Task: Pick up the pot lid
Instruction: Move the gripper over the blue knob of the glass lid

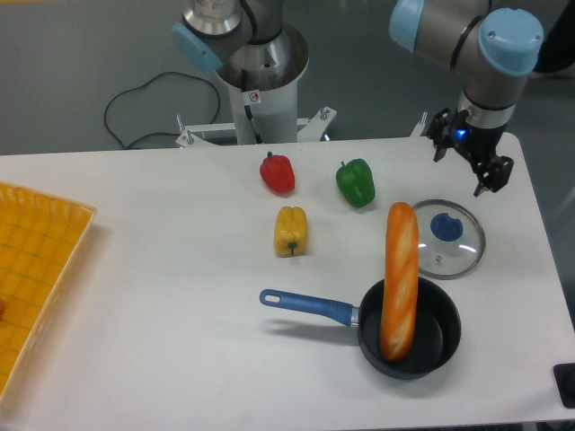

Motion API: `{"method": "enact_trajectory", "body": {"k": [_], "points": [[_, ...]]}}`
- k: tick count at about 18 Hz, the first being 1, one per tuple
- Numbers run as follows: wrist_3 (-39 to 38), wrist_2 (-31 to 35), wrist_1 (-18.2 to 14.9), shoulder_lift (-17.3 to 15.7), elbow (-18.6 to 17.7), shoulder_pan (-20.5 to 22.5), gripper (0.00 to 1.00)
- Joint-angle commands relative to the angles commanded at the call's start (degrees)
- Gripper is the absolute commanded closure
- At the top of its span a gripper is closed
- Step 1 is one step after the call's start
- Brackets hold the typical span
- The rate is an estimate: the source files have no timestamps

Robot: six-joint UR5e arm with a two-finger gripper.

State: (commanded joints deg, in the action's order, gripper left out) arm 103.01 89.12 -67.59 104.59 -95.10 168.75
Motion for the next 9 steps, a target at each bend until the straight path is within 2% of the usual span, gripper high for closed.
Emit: {"method": "enact_trajectory", "body": {"k": [4, 9], "points": [[-0.1, -0.1, 0.0, 0.1, -0.1, 0.0, 0.0], [-1.1, 0.3, 0.4, 0.4, -3.2, 0.0, 0.0]]}}
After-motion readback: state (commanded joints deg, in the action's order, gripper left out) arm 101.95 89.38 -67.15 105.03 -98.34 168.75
